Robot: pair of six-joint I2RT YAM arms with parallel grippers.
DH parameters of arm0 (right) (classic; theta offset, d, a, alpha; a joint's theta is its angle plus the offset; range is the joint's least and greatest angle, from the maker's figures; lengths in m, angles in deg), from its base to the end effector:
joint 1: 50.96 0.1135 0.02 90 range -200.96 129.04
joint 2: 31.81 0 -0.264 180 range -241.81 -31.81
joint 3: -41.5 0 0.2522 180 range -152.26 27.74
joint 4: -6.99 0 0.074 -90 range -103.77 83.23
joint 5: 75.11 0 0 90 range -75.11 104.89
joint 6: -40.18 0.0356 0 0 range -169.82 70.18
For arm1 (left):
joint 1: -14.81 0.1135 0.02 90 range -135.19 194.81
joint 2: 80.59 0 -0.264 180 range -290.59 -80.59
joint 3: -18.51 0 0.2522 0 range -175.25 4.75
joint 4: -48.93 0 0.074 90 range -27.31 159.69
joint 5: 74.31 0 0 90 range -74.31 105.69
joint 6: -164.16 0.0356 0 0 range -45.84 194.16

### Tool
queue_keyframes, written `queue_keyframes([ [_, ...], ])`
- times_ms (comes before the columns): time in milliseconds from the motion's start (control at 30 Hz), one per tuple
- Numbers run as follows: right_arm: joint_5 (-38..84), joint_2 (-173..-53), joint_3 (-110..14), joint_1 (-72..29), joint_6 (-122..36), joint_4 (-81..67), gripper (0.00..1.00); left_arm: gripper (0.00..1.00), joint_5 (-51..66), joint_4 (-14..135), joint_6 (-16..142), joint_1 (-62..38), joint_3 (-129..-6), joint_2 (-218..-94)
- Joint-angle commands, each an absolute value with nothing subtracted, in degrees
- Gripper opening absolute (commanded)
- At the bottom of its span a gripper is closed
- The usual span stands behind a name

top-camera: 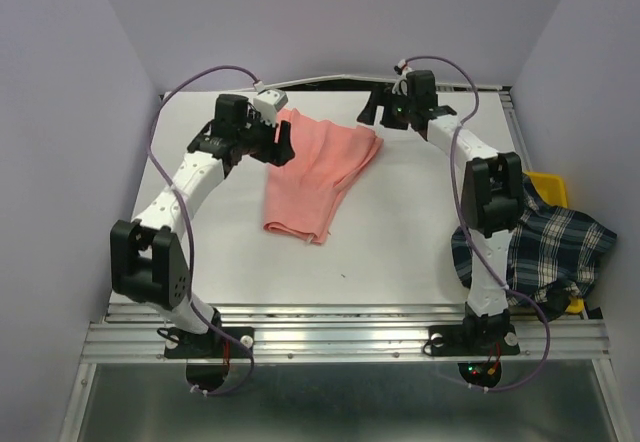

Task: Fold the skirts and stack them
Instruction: Fold the skirt

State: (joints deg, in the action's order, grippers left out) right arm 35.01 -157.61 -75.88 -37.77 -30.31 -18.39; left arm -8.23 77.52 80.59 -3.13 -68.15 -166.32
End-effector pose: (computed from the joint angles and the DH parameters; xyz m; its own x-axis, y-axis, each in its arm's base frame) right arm 0.4968 0.1290 0.2309 -0.6750 0.1639 -0.7194 -0.2834 0.8426 0.4579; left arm 0.3256 -0.1206 0.3314 -0.3691 0.2271 -0.9012 0.6688 0.7383 -0.0878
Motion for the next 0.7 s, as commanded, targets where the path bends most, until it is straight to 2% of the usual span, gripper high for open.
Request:
queue_keyframes([
  [0, 40.89, -151.61, -79.23, -36.37, -31.36, -18.73, 0.91, 0.68, -15.85, 81.05, 84.61, 1.45, -71.72, -176.63],
  [167, 51.69, -153.27, -77.3, -32.94, -26.8, -19.6, 0.82, 0.62, -19.81, 77.02, 83.83, 3.73, -75.76, -186.05],
  [333, 61.2, -156.61, -69.31, -30.92, -21.69, -15.65, 0.69, 0.5, -23.33, 72.1, 82.25, 4.0, -77.52, -192.91],
  [467, 59.98, -158.37, -65.78, -29.78, -27.13, -17.75, 0.64, 0.46, -23.25, 69.55, 81.19, 4.0, -73.83, -194.32],
  [567, 54.81, -161.7, -68.92, -29.78, -34.07, -23.36, 0.59, 0.46, -22.81, 69.1, 81.27, 3.73, -69.62, -193.18],
  [633, 50.59, -163.29, -70.34, -29.78, -36.88, -25.83, 0.56, 0.48, -21.93, 69.28, 83.37, 3.03, -66.2, -189.5],
  [667, 49.44, -163.73, -71.05, -29.78, -38.64, -26.37, 0.54, 0.55, -21.32, 69.37, 84.6, 2.77, -65.05, -187.75],
])
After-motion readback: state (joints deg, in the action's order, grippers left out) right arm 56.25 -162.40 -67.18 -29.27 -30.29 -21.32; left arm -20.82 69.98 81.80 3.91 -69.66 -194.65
